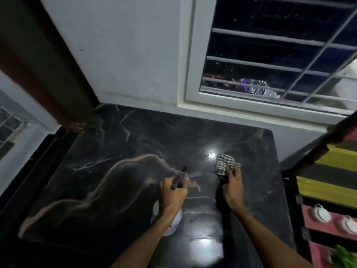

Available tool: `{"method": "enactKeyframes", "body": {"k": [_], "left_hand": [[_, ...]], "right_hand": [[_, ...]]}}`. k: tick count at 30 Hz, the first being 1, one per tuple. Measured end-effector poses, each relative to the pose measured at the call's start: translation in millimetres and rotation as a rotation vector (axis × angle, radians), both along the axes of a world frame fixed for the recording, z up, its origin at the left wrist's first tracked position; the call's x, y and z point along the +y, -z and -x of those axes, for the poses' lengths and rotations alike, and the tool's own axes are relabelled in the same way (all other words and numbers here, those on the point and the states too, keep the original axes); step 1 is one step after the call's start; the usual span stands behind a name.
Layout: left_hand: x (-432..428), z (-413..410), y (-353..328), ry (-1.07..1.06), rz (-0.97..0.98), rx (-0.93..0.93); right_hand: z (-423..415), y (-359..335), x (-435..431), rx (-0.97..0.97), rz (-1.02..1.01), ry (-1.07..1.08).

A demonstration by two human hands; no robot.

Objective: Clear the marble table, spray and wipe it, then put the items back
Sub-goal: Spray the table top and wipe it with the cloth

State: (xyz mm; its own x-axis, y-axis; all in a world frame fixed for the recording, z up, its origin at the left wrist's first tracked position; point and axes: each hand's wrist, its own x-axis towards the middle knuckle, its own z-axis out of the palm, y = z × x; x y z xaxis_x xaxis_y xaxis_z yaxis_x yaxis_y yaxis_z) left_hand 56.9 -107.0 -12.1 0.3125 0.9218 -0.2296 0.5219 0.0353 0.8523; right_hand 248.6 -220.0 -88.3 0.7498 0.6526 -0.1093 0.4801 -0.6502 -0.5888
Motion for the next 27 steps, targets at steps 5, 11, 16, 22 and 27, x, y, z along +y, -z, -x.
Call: {"method": "enactKeyframes", "body": {"k": [5,11,16,22,27], "left_hand": [[8,-37,6,-0.055,-0.001,0.04],[42,-48,-8,-0.189,-0.135,0.027],[75,-53,-5,-0.206,-0.187,0.037],[106,-74,0,-0.21,-0.246,0.03],[110,-82,4,-0.162,-0.276,-0.014]], "right_hand": [[-13,9,29,-0.091,-0.012,-0.369],[-15,5,121,0.154,-0.101,-0.432],[-67,25,180,0.027,-0.151,-0.38],[-51,26,245,-0.062,-0.127,-0.657],[-114,33,221,-0.131,-0.136,-0.457]]}}
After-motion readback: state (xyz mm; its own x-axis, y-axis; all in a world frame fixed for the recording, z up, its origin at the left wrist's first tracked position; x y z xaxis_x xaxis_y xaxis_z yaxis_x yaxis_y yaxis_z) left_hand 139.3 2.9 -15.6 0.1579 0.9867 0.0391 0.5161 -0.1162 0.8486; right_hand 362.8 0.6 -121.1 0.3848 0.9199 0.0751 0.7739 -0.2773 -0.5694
